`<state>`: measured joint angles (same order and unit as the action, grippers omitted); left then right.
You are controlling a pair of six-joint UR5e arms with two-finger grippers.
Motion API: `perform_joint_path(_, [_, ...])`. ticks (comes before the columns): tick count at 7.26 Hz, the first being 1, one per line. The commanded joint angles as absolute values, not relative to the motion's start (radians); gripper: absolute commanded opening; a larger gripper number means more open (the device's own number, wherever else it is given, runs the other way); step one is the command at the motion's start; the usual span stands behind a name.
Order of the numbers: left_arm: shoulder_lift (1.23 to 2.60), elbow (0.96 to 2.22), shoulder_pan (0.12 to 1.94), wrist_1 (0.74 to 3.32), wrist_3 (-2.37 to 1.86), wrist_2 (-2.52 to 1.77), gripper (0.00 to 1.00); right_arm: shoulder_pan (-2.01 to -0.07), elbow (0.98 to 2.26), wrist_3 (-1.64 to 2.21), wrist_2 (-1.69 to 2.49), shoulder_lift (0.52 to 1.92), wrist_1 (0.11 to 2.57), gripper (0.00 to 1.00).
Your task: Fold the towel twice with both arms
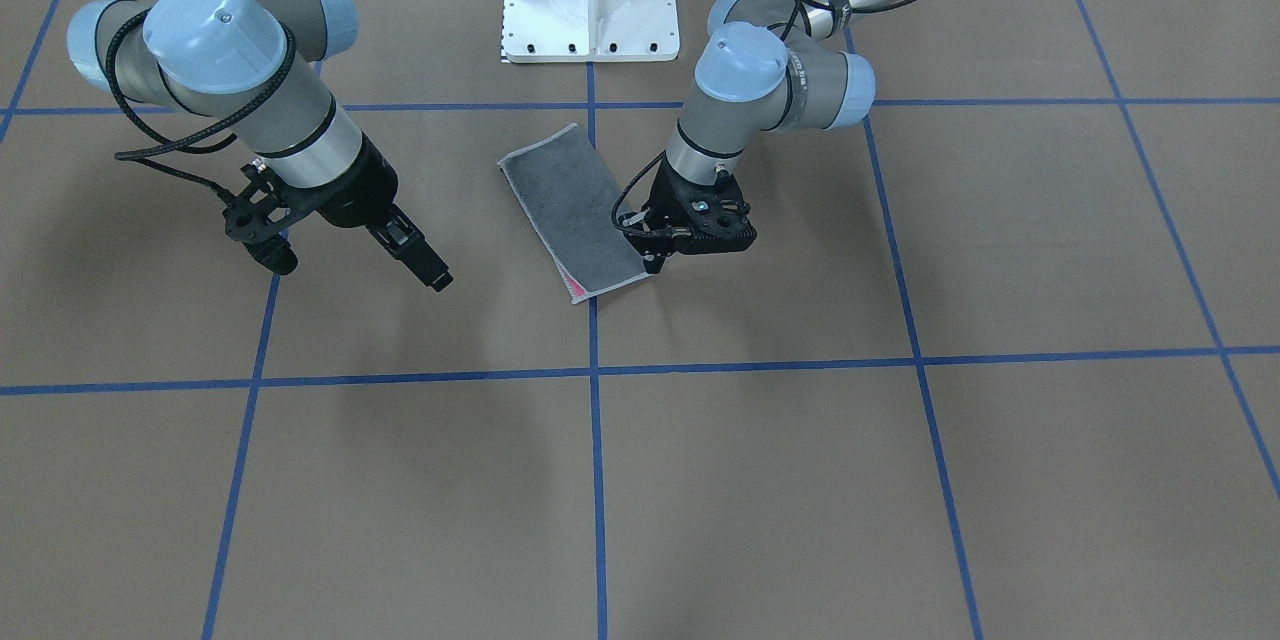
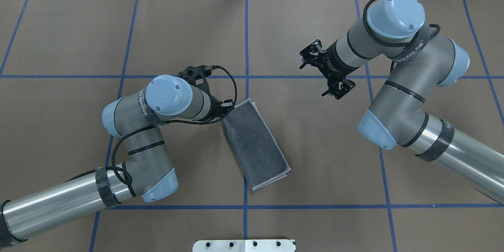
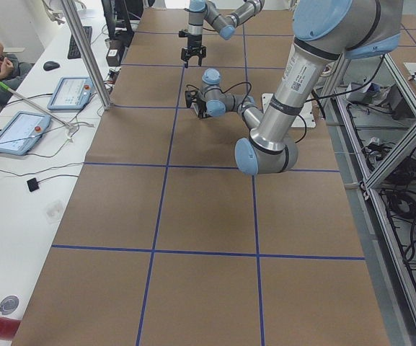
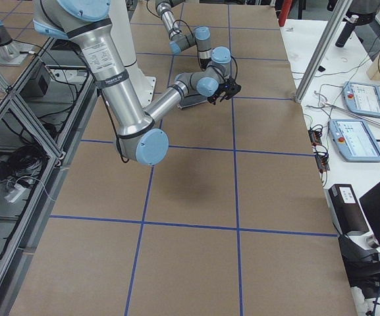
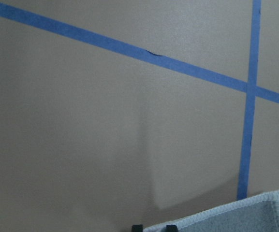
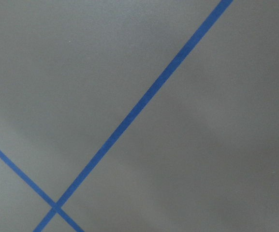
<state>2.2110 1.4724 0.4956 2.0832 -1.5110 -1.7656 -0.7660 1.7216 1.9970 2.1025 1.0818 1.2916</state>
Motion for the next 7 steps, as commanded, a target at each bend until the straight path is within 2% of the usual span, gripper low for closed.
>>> perform_joint_path(1, [2.215,1.468,0.499,2.082,-1.511,-1.766,0.00,-0.778,1.724,1.996,2.103,1.094,1.293,1.00])
perform_joint_path(3, [2.245,1.439,0.521,2.086,-1.494,-1.755,0.00,-0.784,1.727,1.996,2.103,1.094,1.293,1.00])
perform_joint_path(7, [2.413,1.217,0.593,2.183,-1.493,-1.729,0.00,-0.796,1.721,1.994,2.102,1.098,1.293,1.00])
